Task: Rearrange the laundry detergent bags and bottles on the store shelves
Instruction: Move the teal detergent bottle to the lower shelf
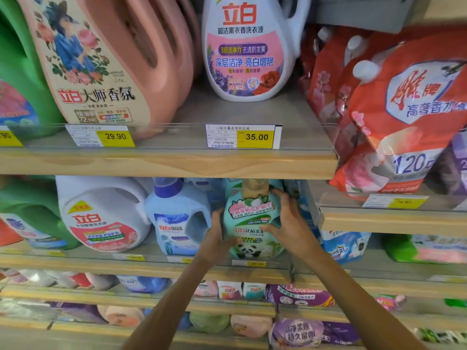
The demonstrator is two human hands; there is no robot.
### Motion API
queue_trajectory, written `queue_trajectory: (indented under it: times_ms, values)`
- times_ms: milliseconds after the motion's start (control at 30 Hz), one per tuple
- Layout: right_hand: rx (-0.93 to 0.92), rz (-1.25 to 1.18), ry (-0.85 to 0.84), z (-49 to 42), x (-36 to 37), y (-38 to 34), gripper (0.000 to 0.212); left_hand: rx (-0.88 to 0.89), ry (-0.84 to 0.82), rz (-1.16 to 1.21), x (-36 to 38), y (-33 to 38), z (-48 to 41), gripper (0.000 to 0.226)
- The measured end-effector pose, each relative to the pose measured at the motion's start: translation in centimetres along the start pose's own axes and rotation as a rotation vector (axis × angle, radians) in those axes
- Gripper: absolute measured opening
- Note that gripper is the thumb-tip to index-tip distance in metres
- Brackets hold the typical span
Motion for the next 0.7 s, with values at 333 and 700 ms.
queue_trajectory:
  times_ms: [333,700]
  values:
    - [0.002,-0.01,0.035,0.2,0.3,0.1,0.095,-0.015,-0.003,-0.033,0.5,0.2,0.6,0.076]
    - [0.002,0.072,0.103,1.9,1.3,-0.2,0.103,0.0,0.005,0.001,0.1,1.2,3.2,0.087]
Point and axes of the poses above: each hand's wrist, its own z-axis away from the middle knuckle, its own x-axis out of the palm, y = z × x, the point moved 1 cm from there along -z, towards the middle knuckle
